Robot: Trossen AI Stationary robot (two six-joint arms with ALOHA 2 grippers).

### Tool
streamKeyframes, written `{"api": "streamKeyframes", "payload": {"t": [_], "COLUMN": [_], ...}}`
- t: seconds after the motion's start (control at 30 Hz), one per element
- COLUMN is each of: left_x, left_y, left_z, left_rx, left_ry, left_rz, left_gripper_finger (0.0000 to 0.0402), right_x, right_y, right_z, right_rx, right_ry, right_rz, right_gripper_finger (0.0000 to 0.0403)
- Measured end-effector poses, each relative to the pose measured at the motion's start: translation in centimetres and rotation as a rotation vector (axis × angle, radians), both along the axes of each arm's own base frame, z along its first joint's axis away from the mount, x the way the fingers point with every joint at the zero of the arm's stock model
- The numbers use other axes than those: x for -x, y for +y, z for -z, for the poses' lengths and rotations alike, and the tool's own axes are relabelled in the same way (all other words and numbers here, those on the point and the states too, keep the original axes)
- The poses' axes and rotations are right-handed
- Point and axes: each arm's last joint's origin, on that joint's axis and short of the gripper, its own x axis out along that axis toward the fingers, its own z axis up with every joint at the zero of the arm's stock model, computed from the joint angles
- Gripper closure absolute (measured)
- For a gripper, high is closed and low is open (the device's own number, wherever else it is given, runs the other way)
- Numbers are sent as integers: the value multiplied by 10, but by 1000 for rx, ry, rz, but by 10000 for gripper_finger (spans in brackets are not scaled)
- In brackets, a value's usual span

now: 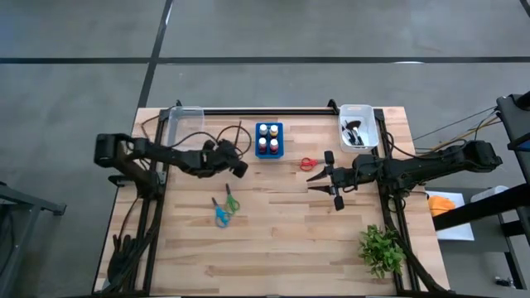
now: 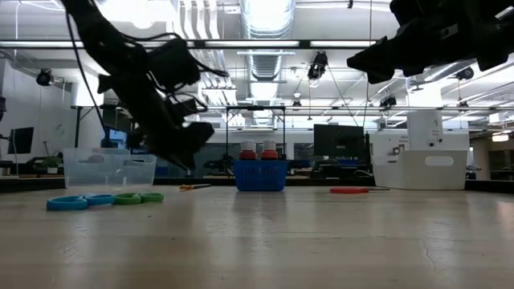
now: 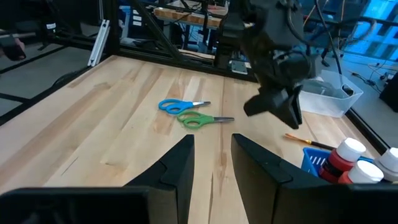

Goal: Pick & Place Paint Supplies
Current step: Put the black eyebrow brush into the white bin

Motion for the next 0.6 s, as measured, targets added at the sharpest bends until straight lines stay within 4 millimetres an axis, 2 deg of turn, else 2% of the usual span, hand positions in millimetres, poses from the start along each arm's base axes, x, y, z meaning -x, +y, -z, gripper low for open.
{"api": "streamKeyframes", "payload": {"t": [0.3, 0.6], "left_x": [-22, -20], "left_y": [7, 12], "left_z": [21, 24], "left_rx": [20, 21], "left_ry": [225, 256], "left_rz": [-31, -65], "left_gripper_finger": [307, 307], "right_x": [1, 1], "right_y": [0, 0], "right_z": [2, 2], "right_rx": [4, 3], "right_ry": [21, 21], "right_rz": [-1, 0], "right_gripper_finger": [301, 301]}}
